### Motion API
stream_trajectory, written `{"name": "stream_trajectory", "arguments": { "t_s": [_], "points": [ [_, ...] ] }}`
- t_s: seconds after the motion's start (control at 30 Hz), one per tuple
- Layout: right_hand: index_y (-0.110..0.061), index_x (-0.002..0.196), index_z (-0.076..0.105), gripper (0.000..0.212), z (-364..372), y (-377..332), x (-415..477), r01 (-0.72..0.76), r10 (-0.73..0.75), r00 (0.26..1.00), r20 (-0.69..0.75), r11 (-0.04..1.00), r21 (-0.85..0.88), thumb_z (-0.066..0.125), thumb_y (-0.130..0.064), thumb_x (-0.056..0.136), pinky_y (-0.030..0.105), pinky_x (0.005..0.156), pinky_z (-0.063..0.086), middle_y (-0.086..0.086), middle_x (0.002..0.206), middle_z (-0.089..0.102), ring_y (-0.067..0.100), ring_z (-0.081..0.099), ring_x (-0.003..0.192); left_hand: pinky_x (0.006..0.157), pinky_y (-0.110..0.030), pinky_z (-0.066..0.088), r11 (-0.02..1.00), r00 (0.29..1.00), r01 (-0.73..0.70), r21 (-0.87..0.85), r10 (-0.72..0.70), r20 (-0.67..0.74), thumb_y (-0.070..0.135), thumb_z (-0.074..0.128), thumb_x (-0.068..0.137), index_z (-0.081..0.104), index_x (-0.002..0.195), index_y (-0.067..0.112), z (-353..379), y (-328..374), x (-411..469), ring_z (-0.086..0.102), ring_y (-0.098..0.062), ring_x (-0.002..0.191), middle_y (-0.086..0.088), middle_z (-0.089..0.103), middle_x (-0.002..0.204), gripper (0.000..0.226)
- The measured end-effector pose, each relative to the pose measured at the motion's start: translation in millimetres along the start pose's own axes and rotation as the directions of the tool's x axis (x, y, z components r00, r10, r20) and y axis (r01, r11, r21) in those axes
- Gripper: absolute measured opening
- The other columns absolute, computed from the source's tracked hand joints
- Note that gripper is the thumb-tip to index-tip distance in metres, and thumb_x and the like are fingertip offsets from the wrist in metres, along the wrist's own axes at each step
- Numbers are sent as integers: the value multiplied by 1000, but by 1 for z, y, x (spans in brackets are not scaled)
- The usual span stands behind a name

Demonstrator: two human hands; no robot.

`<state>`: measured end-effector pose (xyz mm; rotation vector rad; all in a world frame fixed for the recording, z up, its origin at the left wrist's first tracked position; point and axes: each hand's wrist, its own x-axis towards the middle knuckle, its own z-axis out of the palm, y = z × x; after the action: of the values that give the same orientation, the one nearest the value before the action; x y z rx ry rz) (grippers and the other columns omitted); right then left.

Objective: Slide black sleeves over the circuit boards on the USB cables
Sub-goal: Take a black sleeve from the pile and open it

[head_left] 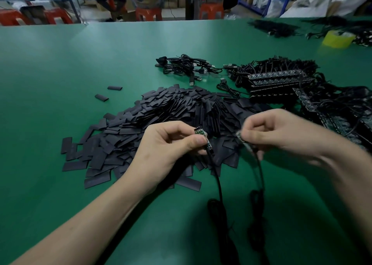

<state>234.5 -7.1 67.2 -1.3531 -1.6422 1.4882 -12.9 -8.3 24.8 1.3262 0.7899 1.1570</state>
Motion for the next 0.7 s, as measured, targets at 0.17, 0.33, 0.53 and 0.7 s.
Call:
{"name": "stream_trajectory", "arguments": {
  "t_s": [0.17,0.33,0.53,0.7],
  "points": [
    [-29,80,77,37,-39,-7,-13,-177,63,976,-210,792,-585,72,-61,62,20,66,51,-3,74,75,12,69,68,56,-33,54,950,980,-162,268,188,-73,35,90,70,75,70,29,-4,-5,0,61,-22,56,-6,71,68,16],
    [-41,97,74,42,20,-15,4,161,-341,929,-142,720,-675,56,-72,75,13,77,46,-26,93,69,-11,62,92,57,-24,49,914,958,-232,332,275,-87,35,89,74,73,78,34,-2,-10,1,60,-13,57,0,69,68,16],
    [-12,94,72,18,52,-7,10,237,-244,968,-55,965,-116,60,-24,99,38,88,61,3,93,79,22,76,90,72,-14,49,823,922,-203,531,344,-180,35,71,90,72,99,32,-14,-10,6,66,-1,80,11,72,87,9],
    [-16,90,66,18,23,-19,-4,317,-260,945,-197,873,370,56,-28,98,33,53,57,0,65,62,17,61,54,85,-43,52,400,928,-96,911,366,-63,39,69,94,72,105,27,-22,-14,10,61,-13,95,14,67,97,17]
  ]
}}
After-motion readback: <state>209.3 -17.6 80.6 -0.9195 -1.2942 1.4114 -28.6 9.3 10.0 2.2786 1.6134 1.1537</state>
